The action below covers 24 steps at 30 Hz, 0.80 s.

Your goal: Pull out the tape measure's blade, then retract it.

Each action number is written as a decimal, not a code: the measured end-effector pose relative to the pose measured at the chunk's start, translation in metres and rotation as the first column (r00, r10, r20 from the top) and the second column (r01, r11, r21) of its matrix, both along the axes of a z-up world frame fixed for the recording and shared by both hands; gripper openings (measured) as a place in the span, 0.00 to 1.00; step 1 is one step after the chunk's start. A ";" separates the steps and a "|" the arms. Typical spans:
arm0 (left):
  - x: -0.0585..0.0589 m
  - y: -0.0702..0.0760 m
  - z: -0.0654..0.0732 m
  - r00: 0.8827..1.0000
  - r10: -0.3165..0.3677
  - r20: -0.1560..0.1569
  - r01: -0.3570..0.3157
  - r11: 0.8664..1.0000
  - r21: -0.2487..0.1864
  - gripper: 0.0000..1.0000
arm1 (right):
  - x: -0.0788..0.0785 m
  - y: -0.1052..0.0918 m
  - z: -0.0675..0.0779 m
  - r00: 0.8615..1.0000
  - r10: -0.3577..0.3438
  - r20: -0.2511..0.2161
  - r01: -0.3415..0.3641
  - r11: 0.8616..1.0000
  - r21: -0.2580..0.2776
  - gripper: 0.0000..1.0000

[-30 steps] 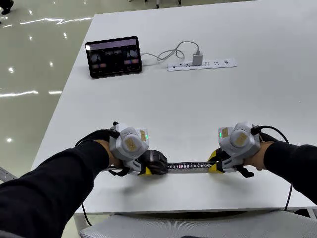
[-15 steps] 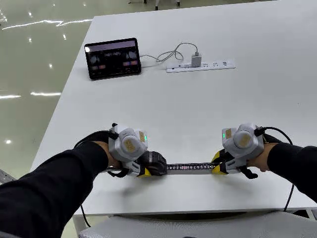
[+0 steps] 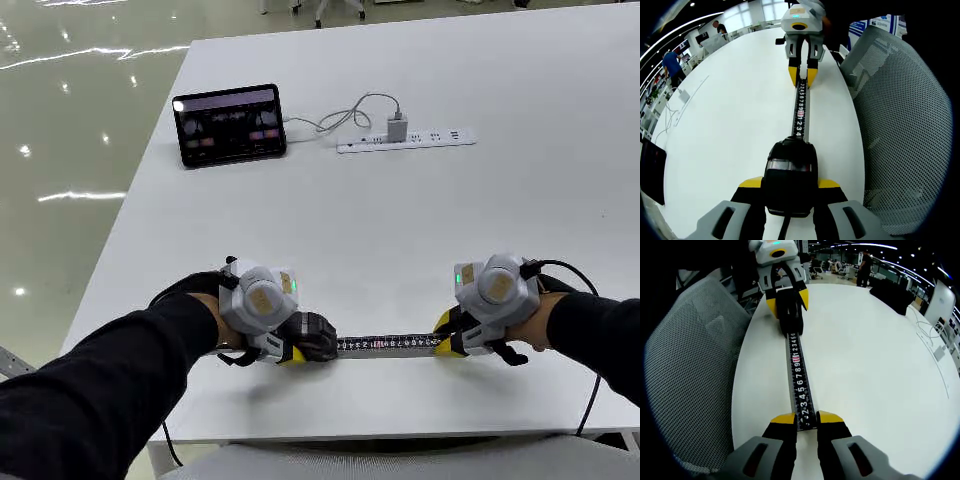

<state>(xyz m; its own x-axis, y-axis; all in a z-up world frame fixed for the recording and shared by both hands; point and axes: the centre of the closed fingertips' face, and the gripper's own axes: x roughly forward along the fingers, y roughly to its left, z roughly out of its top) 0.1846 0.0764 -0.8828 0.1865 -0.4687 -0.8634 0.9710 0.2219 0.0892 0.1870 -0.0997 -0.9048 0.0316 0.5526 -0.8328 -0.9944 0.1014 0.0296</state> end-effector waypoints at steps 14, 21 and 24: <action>0.000 0.000 -0.001 1.000 0.000 0.002 0.000 1.000 0.002 0.32 | 0.000 -0.015 -0.001 1.000 -0.008 -0.006 0.008 1.000 -0.014 0.10; 0.000 0.000 -0.001 1.000 0.004 0.002 -0.004 1.000 0.003 0.32 | 0.001 -0.021 0.000 1.000 -0.012 -0.003 0.012 1.000 -0.021 0.10; -0.001 0.000 -0.001 1.000 0.004 0.001 -0.004 1.000 0.003 0.32 | 0.001 -0.023 -0.001 1.000 -0.013 -0.004 0.013 1.000 -0.022 0.10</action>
